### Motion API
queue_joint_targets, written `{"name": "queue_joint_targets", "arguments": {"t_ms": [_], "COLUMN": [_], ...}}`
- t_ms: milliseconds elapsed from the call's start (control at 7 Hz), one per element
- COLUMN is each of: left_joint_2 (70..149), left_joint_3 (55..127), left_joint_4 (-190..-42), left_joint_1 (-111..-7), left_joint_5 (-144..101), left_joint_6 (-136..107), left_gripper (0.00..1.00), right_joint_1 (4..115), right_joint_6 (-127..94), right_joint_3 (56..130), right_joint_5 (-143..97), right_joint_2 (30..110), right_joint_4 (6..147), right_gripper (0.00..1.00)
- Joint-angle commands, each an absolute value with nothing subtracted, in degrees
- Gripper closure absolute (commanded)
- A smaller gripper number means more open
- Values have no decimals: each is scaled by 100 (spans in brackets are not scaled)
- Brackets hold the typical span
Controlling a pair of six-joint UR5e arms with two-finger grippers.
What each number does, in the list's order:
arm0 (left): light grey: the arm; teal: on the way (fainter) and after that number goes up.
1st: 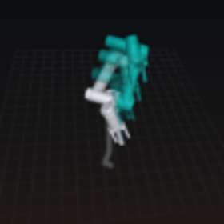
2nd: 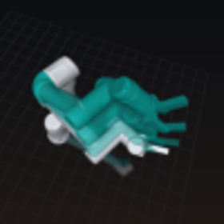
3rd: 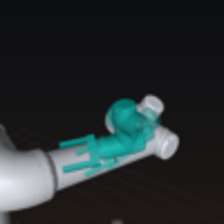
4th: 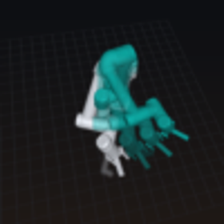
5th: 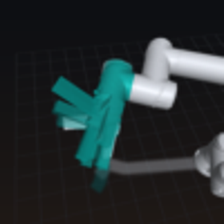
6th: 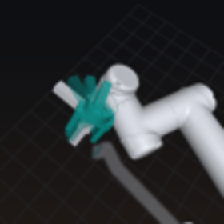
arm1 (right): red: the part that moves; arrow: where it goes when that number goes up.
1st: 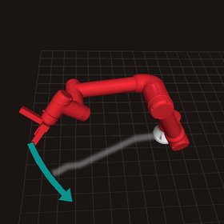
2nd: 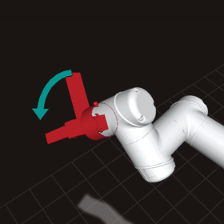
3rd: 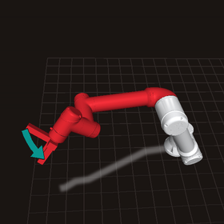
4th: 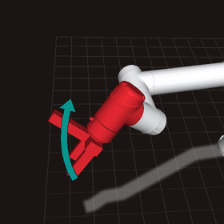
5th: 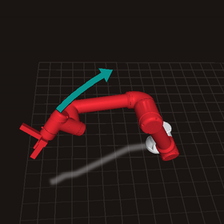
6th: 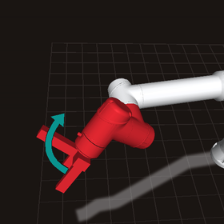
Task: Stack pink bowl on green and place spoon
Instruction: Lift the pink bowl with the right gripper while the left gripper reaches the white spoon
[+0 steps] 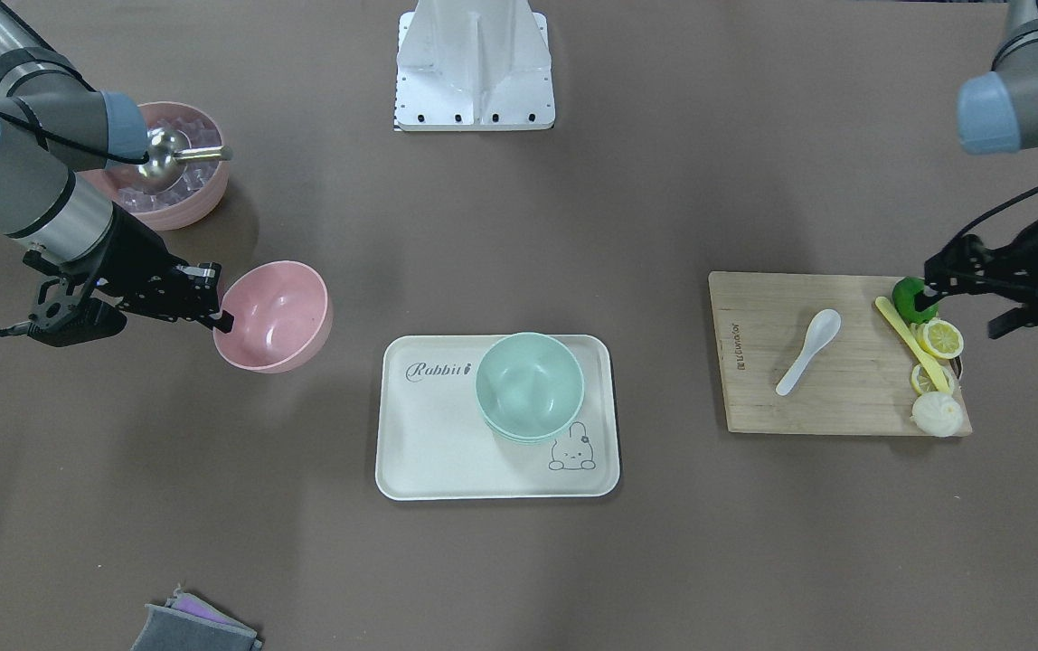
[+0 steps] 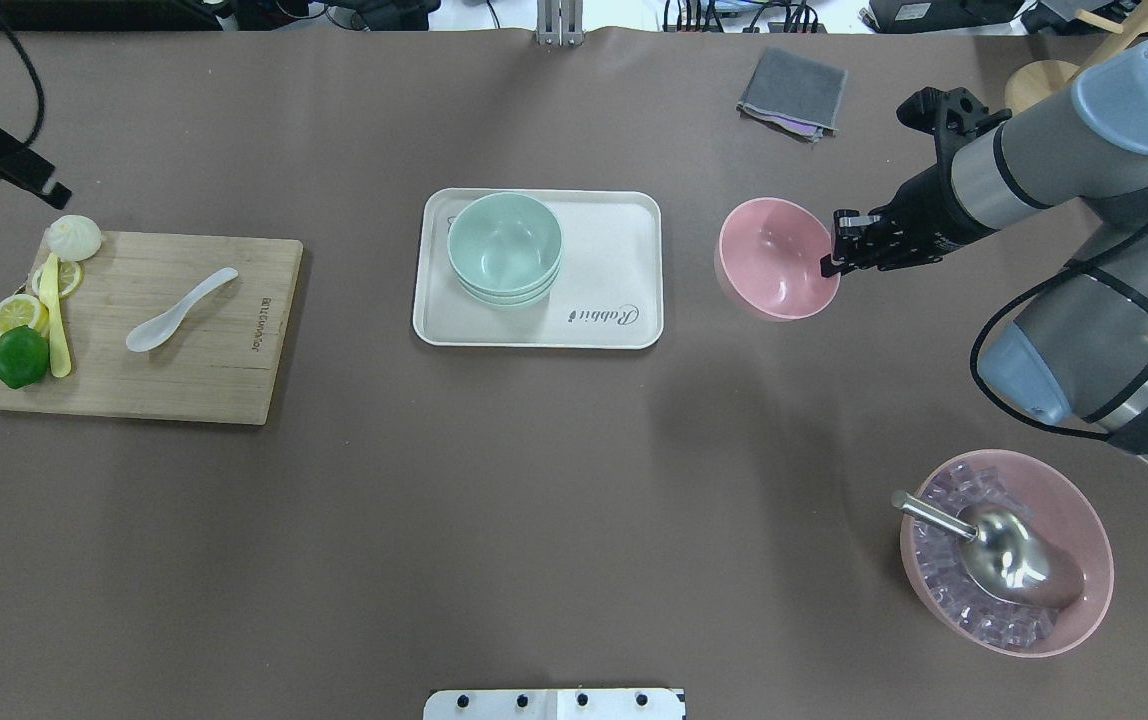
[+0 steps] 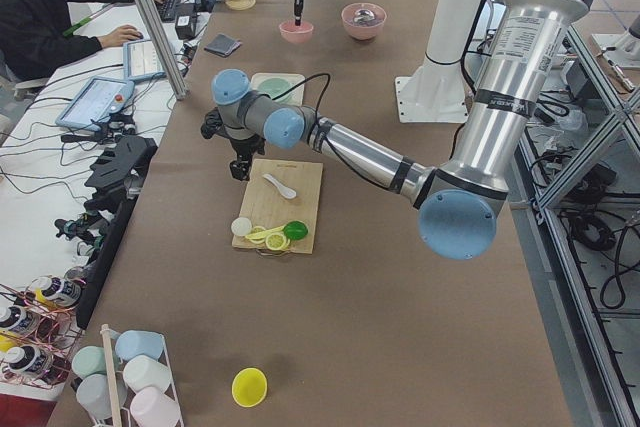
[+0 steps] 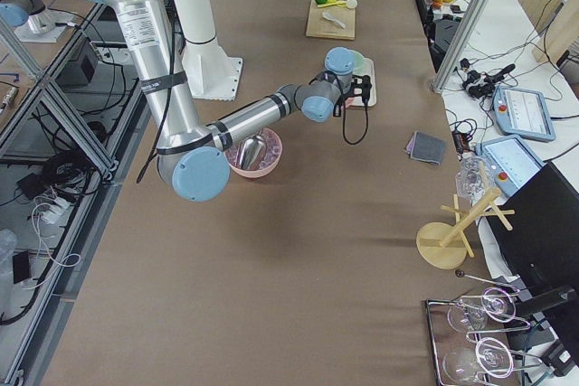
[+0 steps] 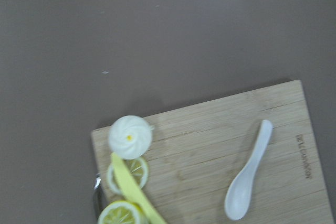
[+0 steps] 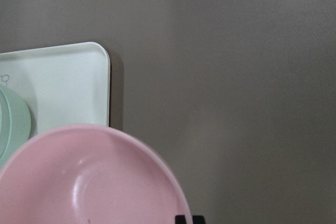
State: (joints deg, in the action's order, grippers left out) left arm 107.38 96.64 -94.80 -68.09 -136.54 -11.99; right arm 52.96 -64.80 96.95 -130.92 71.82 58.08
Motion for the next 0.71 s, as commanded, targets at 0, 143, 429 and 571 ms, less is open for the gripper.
{"name": "queue_joint_targets", "arguments": {"t_ms": [0, 143, 429, 571], "left_joint_2": [10793, 10802, 10802, 10802], "left_joint_3": [9136, 8732, 8569, 8552], "left_joint_4": [-10663, -11209, -11478, -11479], "left_joint_1": [-6172, -6022, -5731, -5661], "left_joint_5": [-13098, -13070, -13069, -13052], "left_joint_6": [-1239, -1248, -1292, -1292], "left_gripper": [7, 7, 7, 7], "right_joint_1": [5353, 5353, 5353, 5353], "right_joint_6": [-6582, -6774, -7013, -7005], "right_joint_3": [9659, 9659, 9659, 9659], "right_joint_5": [-13070, -13069, -13069, -13061], "right_joint_2": [6962, 6857, 6706, 6697], "right_joint_4": [5818, 5818, 5810, 5810], "right_gripper": [100, 100, 100, 100]}}
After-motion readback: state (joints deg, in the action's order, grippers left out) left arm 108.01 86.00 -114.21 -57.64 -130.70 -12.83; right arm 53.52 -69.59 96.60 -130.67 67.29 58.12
